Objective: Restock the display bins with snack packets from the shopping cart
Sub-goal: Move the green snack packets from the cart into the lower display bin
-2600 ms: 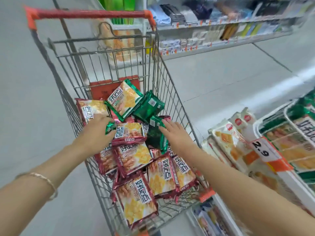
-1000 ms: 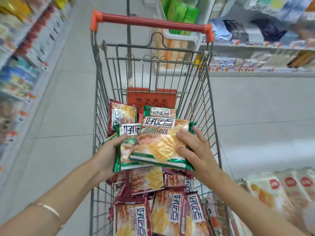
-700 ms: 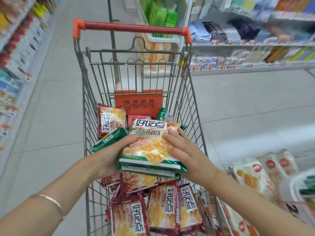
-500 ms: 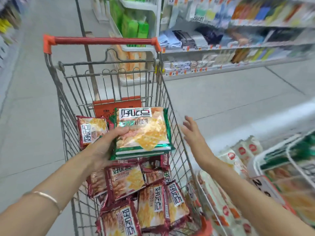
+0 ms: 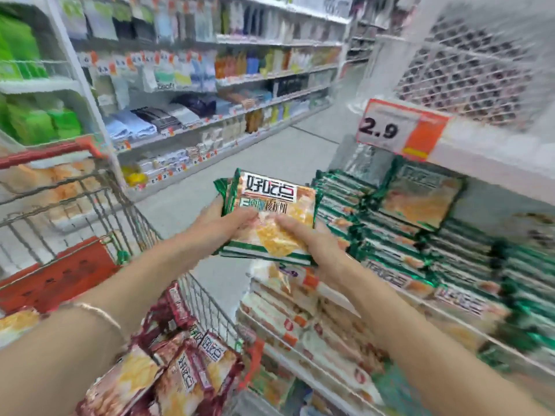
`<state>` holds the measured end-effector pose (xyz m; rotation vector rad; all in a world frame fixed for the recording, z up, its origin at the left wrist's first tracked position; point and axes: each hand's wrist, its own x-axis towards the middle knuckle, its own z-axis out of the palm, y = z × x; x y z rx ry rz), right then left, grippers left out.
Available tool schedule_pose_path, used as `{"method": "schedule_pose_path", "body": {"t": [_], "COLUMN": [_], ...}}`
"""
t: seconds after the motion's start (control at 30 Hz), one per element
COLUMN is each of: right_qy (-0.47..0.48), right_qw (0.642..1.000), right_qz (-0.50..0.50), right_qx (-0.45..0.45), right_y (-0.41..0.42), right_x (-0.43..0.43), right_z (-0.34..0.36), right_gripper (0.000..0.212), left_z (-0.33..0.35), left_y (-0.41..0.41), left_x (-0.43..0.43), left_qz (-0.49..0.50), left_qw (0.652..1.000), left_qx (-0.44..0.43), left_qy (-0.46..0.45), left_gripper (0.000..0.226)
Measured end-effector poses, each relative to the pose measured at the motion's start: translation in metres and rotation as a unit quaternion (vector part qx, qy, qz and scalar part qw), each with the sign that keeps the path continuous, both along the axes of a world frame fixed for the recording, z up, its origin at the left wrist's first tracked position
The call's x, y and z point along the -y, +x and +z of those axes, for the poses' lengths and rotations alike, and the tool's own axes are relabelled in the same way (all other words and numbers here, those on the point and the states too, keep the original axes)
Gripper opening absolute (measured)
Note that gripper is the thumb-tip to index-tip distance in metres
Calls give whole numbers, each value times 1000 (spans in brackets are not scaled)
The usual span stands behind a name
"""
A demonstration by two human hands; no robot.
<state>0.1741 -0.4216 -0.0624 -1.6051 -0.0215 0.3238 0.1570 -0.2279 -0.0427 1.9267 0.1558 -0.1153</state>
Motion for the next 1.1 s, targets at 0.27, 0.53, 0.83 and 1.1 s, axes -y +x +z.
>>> {"method": "schedule_pose_path", "body": {"t": [0.27, 0.53, 0.83, 1.1], "right_qy": [-90, -174, -203, -593], "right_qw": [961, 953, 941, 651], "right_qz": [-223, -198, -199, -177], "right_qx": [137, 152, 183, 440], "right_y": [-19, -5, 47, 23], "right_x": [165, 241, 234, 245], "right_z": [32, -2, -12, -20], "right_gripper": [103, 69, 69, 89], "left_z": [19, -19, -21, -37], "left_y": [60, 92, 135, 126], "left_x": [173, 252, 252, 233], "left_qz": [-138, -239, -228, -204], "left_qw": [985, 962, 959, 822], "left_qx": [104, 117, 165, 429], "left_qy": [-1, 66, 36, 315], "left_gripper": [93, 98, 67, 113]}}
